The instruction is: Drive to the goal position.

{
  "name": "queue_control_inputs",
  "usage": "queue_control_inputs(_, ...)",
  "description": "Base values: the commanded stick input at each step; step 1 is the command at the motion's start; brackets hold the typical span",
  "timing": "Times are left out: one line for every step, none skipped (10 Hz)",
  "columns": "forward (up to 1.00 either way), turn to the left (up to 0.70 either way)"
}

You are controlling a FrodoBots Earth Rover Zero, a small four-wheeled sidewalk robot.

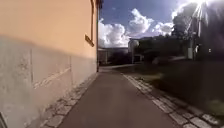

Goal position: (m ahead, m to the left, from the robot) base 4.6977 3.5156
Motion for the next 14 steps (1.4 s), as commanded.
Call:
queue_control_inputs(0.70, 0.00)
queue_control_inputs(0.70, 0.00)
queue_control_inputs(0.70, 0.00)
queue_control_inputs(0.70, 0.00)
queue_control_inputs(0.70, 0.00)
queue_control_inputs(0.70, 0.00)
queue_control_inputs(0.70, 0.00)
queue_control_inputs(0.70, 0.00)
queue_control_inputs(0.70, 0.00)
queue_control_inputs(0.70, 0.00)
queue_control_inputs(0.70, 0.00)
queue_control_inputs(0.70, 0.00)
queue_control_inputs(0.70, 0.00)
queue_control_inputs(0.70, 0.00)
